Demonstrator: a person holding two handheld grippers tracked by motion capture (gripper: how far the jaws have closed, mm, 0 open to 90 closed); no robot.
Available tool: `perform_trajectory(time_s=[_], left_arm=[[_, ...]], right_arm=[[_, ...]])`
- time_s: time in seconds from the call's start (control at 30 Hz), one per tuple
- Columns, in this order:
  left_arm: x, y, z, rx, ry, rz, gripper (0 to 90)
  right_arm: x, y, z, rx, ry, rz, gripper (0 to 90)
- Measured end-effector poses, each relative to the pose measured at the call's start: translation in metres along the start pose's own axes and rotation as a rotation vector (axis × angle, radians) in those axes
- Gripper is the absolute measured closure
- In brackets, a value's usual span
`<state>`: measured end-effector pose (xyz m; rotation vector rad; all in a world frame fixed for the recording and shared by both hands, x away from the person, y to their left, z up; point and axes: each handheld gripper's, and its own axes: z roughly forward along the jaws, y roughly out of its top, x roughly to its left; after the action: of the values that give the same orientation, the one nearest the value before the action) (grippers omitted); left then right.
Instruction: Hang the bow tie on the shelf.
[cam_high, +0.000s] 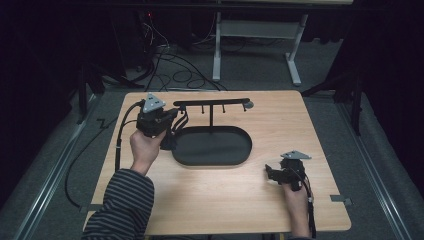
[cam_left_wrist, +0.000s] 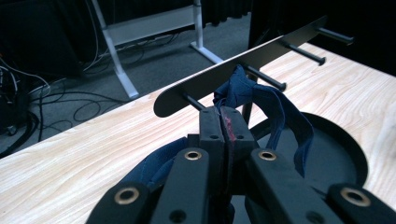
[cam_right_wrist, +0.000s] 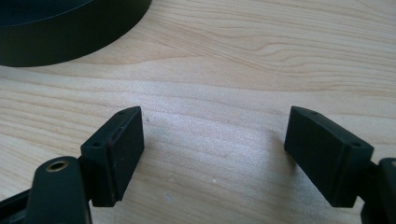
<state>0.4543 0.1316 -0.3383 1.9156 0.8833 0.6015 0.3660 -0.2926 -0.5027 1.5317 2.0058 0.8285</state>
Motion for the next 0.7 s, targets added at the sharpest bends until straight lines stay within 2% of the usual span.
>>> perform_trajectory(time_s=[0.2,0.3,0.7], left_arm=[[0.002,0.000,0.006,-0.001,0.021,-0.009,88.1],[0.002,-0.001,0.007,0.008,0.035,0.002,87.9],[0.000,-0.003,0.016,0.025,0.050,0.003,86.6]], right_arm=[[0.000,0.000,0.000,0.000,0.000,0.000,21.0],[0.000,0.000,0.000,0.001,0.000,0.002,21.0],[0.000,0.000,0.000,0.000,0.000,0.003,21.0]])
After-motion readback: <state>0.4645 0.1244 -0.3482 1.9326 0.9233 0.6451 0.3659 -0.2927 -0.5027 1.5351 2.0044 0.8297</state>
